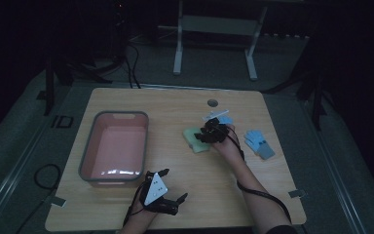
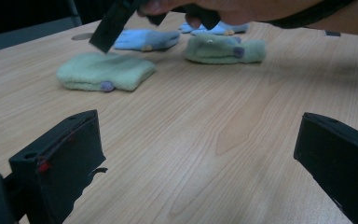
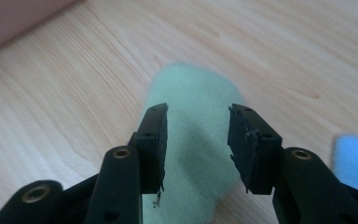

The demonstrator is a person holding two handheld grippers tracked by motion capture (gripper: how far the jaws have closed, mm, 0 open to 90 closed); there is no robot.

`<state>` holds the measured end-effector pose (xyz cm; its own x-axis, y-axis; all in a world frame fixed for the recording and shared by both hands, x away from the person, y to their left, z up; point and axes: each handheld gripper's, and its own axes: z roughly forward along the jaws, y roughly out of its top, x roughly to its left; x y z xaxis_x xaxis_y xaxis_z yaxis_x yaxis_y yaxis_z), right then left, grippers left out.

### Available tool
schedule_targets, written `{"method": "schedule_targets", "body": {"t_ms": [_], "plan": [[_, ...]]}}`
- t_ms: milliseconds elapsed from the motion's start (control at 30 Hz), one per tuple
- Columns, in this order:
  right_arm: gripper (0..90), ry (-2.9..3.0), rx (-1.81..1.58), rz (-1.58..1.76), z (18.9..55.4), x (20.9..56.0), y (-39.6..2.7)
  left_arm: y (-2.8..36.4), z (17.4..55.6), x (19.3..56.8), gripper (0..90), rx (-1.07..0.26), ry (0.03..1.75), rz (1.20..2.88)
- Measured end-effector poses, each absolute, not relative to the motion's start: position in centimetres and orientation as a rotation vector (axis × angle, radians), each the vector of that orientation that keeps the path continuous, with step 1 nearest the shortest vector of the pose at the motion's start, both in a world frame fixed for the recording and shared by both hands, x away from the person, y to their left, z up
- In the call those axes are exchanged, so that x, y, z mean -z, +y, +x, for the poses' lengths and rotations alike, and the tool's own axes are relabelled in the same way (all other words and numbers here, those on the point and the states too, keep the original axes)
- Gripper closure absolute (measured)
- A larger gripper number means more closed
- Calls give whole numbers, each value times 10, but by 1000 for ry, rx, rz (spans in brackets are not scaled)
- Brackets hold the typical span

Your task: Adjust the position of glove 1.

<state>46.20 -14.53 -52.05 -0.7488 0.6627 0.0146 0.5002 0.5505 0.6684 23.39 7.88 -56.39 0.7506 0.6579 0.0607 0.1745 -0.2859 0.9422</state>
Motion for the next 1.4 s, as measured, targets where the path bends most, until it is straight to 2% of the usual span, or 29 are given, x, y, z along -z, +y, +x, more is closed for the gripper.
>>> {"method": "schedule_targets", "body": {"t_ms": [233,433,500,633,900,1400], "plan": [[536,2570,-917,956,472,537,-135,79,234,564,14,-538,648,1831],[540,2568,-917,958,472,544,-135,79,234,564,14,-541,648,1830],[572,2570,-913,957,471,544,-134,79,234,564,14,-542,648,1831],[710,2560,-924,1012,468,544,-131,79,234,564,14,-541,650,1832],[814,2471,-964,1190,457,542,-127,79,234,564,14,-541,652,1830],[830,2306,-1025,1315,381,501,-144,79,234,564,14,-547,650,1833]]}}
